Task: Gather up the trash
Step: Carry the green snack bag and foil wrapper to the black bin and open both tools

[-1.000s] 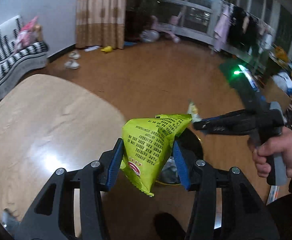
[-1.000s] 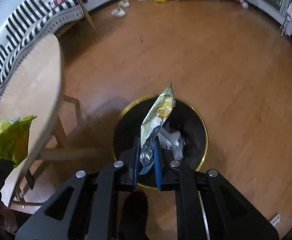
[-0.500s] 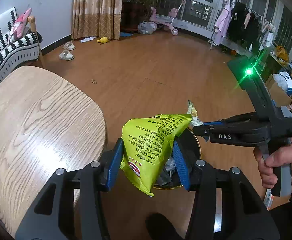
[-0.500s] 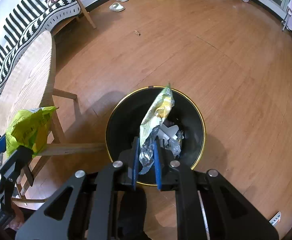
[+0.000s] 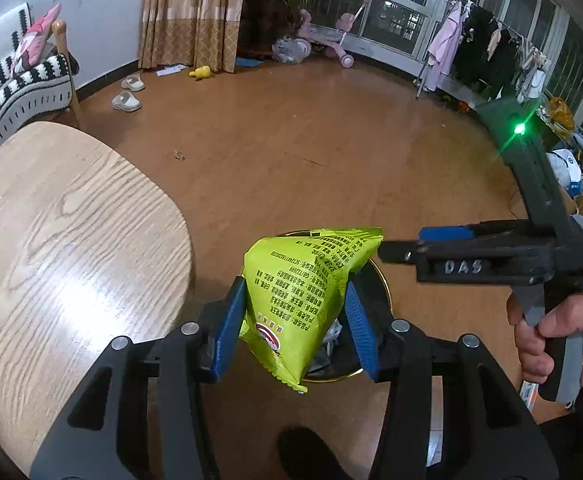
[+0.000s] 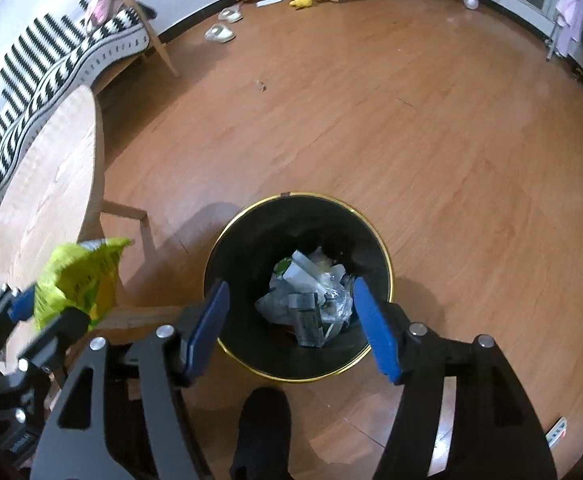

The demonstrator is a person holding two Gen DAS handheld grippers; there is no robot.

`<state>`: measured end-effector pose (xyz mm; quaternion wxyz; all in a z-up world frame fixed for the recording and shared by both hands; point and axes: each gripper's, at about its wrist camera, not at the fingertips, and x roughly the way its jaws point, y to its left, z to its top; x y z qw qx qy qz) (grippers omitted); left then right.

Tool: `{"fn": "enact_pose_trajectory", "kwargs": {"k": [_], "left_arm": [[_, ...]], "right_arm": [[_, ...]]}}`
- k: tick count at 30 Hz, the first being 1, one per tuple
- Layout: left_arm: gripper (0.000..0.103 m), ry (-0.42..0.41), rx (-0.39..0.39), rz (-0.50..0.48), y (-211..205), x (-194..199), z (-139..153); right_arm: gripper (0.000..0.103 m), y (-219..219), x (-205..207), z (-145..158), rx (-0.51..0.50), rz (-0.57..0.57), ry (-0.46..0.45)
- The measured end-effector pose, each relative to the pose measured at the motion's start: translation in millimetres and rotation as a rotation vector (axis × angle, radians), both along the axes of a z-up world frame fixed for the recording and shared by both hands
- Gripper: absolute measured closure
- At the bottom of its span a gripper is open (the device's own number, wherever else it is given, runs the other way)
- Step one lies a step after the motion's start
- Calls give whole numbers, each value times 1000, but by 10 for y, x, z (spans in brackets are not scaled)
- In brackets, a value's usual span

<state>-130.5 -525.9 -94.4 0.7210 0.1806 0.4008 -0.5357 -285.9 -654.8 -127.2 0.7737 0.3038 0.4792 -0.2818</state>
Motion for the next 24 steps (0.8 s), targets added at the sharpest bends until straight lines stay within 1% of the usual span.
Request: {"fn": "enact_pose_trajectory", "kwargs": {"k": [4, 8, 9, 10, 11, 12, 15, 17, 20, 24], "left_arm": [[55, 27, 1, -3, -72, 22, -70], [54, 105, -24, -12, -217, 49, -126], [53, 103, -31, -16, -254, 53, -132], [49, 97, -38, -22, -287, 47, -145], [35, 95, -42, -29, -323, 46, -164], [24, 98, -43, -32, -365, 55, -188], [22, 118, -48, -5, -409, 120, -237], [21, 113, -44, 15, -390, 159, -238], [17, 94, -47, 30, -325, 188, -179], [11, 60, -59, 67, -68, 304, -4]], "right_arm": [[40, -85, -109, 71, -13, -85, -28], [40, -174, -226, 157, -46, -155, -53], [39, -190, -253, 175, -52, -175, -58], [38, -202, -277, 193, -58, -195, -65], [38, -215, -292, 199, -59, -200, -69], [37, -220, -298, 209, -59, -207, -74], [36, -198, -272, 220, -65, -200, -72], [35, -181, -234, 218, -65, -185, -67], [35, -131, -158, 227, -69, -162, -62], [33, 19, 51, 280, -69, -107, -69]]}}
